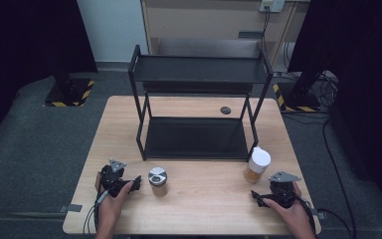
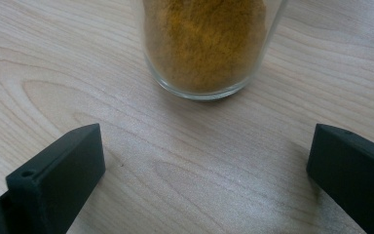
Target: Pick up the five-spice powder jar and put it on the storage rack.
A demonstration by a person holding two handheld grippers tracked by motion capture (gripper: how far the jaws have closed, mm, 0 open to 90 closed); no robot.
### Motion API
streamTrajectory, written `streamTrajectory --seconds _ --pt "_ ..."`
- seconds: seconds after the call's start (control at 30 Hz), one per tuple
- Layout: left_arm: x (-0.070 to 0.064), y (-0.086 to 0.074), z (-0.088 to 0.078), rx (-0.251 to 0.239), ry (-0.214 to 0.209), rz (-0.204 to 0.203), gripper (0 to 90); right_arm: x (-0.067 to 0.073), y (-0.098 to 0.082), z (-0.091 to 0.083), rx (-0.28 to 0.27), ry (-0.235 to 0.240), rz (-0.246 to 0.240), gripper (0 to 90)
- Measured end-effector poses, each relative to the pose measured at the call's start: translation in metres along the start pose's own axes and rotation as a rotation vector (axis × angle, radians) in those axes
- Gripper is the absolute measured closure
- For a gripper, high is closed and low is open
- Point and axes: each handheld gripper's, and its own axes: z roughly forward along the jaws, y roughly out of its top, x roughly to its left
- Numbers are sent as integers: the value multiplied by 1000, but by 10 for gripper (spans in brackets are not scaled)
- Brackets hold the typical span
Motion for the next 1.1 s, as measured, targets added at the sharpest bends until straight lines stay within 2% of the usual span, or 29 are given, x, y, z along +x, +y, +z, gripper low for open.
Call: streamTrajectory --seconds 0.23,0.6,1.1 --pt "2 1 -1 -2 -6 -21 5 0 0 0 0 0 0 14" --pt "-1 3 -8 -11 -2 -12 10 0 0 0 0 -1 2 14" --pt "1 3 -25 -59 2 -29 10 1 0 0 0 -3 3 14"
